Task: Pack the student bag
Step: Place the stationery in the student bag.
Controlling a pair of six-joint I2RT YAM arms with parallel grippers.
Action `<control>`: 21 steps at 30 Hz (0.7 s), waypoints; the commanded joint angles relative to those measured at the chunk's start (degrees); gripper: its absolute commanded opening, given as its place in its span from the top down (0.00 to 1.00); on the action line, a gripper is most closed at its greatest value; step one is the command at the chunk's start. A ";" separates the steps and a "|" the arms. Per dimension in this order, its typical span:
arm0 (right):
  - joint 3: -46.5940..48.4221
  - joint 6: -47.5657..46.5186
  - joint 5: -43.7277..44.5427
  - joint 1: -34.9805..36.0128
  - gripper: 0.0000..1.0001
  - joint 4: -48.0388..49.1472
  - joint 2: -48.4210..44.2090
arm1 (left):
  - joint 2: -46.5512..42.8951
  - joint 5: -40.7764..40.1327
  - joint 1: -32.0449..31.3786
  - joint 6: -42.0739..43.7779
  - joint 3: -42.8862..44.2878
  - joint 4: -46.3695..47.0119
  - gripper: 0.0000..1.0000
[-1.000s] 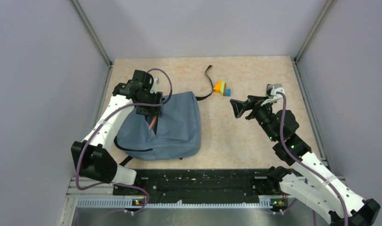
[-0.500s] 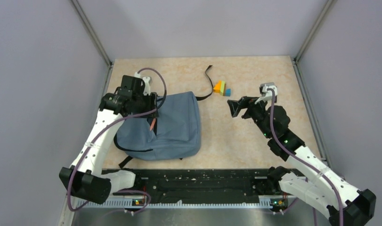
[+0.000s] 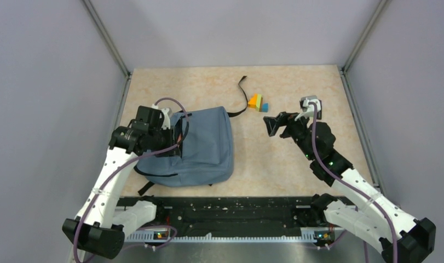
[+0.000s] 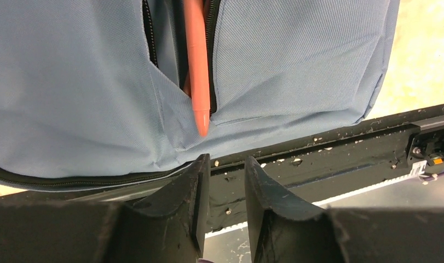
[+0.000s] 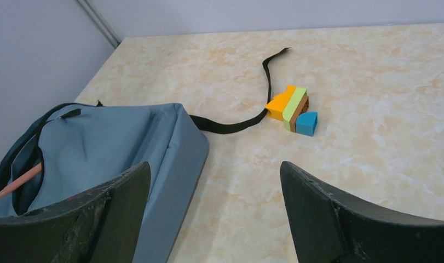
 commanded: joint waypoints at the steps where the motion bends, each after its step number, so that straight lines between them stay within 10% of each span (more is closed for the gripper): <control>1: 0.93 0.31 -0.89 -0.62 0.14 1.91 -0.83 | 1.41 1.29 -0.15 -0.91 -1.16 2.36 0.67; 21: 0.58 0.37 -0.76 -0.62 0.15 1.81 -2.32 | 9.19 -6.44 -0.05 2.49 0.96 9.78 0.92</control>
